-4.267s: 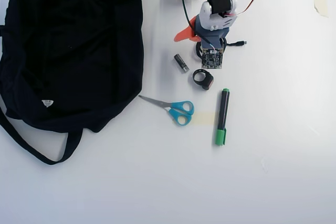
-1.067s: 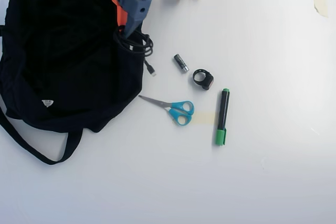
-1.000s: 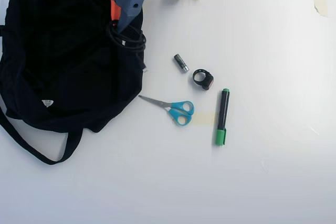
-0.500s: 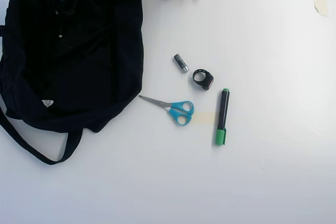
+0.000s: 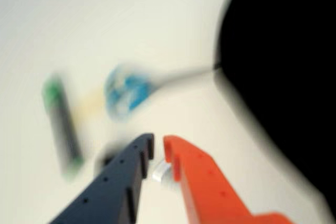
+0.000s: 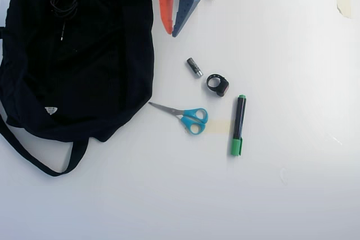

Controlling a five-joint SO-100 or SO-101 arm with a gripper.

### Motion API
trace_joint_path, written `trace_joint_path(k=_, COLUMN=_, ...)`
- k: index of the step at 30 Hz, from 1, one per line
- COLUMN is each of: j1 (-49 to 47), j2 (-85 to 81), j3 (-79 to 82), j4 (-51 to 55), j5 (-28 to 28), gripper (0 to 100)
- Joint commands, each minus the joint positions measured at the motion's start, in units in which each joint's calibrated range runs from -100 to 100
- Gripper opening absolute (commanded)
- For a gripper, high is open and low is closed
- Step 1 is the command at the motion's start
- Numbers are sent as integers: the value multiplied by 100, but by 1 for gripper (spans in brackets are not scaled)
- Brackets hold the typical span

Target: Put the cable into the black bag

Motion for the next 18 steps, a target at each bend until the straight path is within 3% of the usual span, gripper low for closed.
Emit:
trace_joint_path(k=1, j1=-1465, j2=-1015, j3=384, j4=225, j5=-18, gripper=2)
trace_joint_path(k=6, j1=-1974, j2=-1637, j3=1040, j4=182, j5=35, gripper=2)
trace_joint_path(k=13, j1=-2587, j2=-2758, j3=2666, j4=208, j5=1293, gripper=2)
trace_joint_path(k=18, j1=-2767, j2=-3554, j3=3996, j4=217, j5=1387, gripper=2)
